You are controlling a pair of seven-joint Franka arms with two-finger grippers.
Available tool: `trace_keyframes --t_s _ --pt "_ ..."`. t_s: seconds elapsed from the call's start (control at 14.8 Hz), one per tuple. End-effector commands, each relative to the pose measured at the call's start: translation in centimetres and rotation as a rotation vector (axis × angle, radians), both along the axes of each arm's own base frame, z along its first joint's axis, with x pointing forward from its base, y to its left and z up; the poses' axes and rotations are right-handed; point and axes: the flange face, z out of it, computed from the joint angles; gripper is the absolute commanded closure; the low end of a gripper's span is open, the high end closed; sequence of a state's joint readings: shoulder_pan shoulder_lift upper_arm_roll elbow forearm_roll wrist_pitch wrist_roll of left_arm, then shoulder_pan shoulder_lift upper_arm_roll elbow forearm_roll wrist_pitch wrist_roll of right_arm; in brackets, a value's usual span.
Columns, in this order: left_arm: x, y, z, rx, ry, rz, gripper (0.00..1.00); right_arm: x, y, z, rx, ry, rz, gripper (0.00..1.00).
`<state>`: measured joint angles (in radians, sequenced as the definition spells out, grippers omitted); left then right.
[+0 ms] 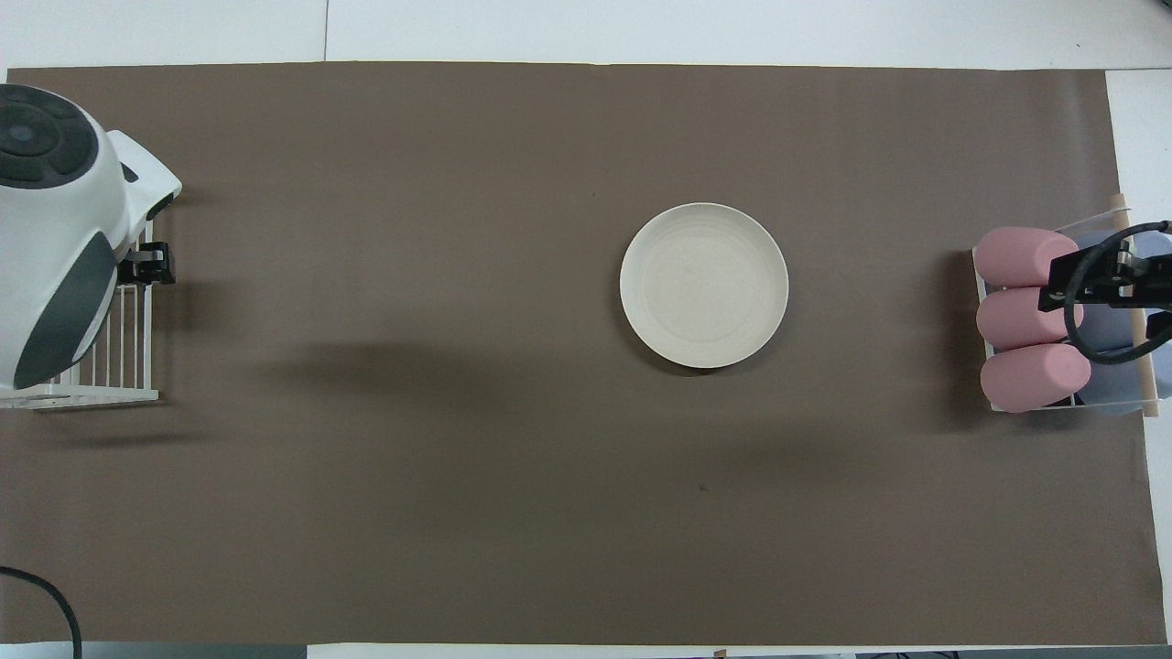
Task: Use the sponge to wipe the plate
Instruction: 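Reach the left gripper into the wire basket and grasp the translucent cloth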
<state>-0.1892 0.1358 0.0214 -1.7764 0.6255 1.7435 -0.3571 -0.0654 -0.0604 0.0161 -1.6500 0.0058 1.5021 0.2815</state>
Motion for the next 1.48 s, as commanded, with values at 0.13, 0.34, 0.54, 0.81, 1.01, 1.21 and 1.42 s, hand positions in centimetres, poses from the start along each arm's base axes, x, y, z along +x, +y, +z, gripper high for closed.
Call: trace_keyframes --t_s 0.13,0.34,0.54,0.81,1.01,1.21,1.42 --pt "2.8 2.0 -4.3 0.18 -0.005 -0.088 0.0 -1.7 4.1 2.0 -0.051 0.008 -0.269 0.0" --pt "3.5 4.1 -5.4 0.207 -0.021 -0.08 0.0 -2.5 7.3 2.6 -0.071 0.005 -0.438 0.0" --pt "4.1 5.2 -6.0 0.196 -0.032 -0.081 0.0 -2.9 10.0 2.7 -0.084 0.001 -0.623 0.0" --pt "4.2 5.3 -6.2 0.194 -0.035 -0.081 0.33 -3.2 11.3 2.7 -0.035 0.055 -0.945 0.0" --pt "4.3 5.1 -6.0 0.191 -0.04 -0.083 1.0 -3.3 11.5 2.8 -0.027 0.07 -1.056 0.0" --pt "4.5 4.8 -5.6 0.189 -0.047 -0.081 1.0 -3.2 11.1 2.8 -0.027 0.067 -1.05 0.0" --pt "4.5 4.9 -5.4 0.192 -0.044 -0.071 1.0 -3.3 11.2 2.8 -0.028 0.065 -1.056 0.0"
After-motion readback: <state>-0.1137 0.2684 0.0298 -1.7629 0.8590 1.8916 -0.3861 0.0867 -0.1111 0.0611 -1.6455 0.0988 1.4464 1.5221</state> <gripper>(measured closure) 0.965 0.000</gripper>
